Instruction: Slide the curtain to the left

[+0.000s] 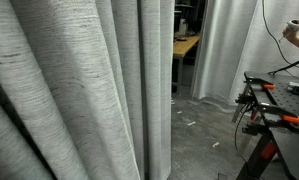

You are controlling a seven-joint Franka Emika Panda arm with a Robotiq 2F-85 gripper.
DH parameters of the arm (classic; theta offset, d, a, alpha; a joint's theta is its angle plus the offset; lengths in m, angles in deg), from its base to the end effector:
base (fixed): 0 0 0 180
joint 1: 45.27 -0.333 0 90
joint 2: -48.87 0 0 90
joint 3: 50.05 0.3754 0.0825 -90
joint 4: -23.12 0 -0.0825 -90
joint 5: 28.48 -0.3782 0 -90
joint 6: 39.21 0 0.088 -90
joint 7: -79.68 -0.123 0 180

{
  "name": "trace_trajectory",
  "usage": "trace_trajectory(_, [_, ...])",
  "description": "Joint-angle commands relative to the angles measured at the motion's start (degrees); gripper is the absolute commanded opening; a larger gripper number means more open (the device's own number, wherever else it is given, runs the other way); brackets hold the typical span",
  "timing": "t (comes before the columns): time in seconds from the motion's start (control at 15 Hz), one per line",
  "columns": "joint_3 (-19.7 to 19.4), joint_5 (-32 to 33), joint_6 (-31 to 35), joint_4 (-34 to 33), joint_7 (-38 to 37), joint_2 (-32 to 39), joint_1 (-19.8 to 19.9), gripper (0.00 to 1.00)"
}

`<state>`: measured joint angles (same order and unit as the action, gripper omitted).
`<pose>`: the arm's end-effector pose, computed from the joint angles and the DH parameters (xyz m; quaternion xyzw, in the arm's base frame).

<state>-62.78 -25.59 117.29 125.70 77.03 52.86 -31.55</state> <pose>0.5803 -0.2809 0.6621 0.8818 -0.2080 0.4082 0.1123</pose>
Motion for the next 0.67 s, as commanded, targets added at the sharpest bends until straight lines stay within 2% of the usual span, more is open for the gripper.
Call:
trace_trajectory(0.0, [-0.15, -0.14, 1.14, -2.58, -1.15, 1.98, -0.36, 0.04])
trace_trajectory(0.07, [-0.05, -0.11, 1.27, -2.49, -1.15, 1.92, -0.46, 0.01])
trace_trajectory(0.27, [0.71, 0.18, 2.28, -1.03, -1.35, 1.18, -1.28, 0.00])
trace_trajectory(0.6, [5.25, -0.09, 4.43, 4.73, -0.92, -1.62, -4.88, 0.00])
